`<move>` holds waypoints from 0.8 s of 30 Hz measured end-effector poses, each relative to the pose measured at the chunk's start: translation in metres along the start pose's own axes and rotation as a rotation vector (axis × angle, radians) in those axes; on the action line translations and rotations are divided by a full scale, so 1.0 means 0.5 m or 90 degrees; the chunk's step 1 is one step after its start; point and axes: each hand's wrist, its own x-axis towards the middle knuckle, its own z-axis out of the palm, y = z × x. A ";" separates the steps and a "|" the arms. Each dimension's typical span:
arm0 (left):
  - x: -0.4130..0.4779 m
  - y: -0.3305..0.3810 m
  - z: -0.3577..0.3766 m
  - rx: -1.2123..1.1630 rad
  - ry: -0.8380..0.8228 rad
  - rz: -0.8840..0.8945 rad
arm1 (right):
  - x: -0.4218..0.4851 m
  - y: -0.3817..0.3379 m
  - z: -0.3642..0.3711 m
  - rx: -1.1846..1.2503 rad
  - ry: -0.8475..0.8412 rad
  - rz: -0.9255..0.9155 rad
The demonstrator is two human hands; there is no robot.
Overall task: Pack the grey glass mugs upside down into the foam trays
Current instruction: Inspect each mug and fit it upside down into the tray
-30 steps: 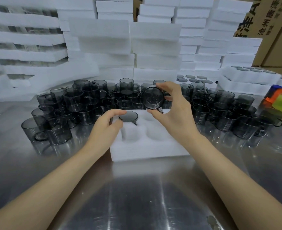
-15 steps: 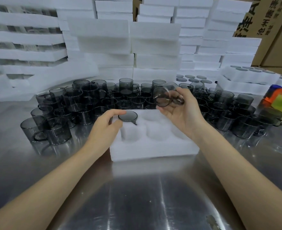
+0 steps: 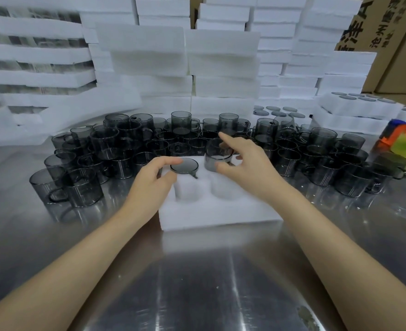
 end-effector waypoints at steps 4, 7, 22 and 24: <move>0.000 -0.001 0.000 -0.004 0.000 0.005 | 0.003 0.005 0.004 -0.039 -0.042 0.012; 0.000 0.000 -0.001 0.002 -0.002 0.007 | 0.003 0.012 -0.009 -0.021 -0.058 0.054; 0.001 0.000 0.001 0.018 0.000 0.026 | -0.002 -0.003 -0.004 -0.266 -0.352 -0.012; 0.001 -0.002 0.001 0.024 0.005 0.023 | -0.005 -0.004 -0.007 -0.220 -0.347 -0.011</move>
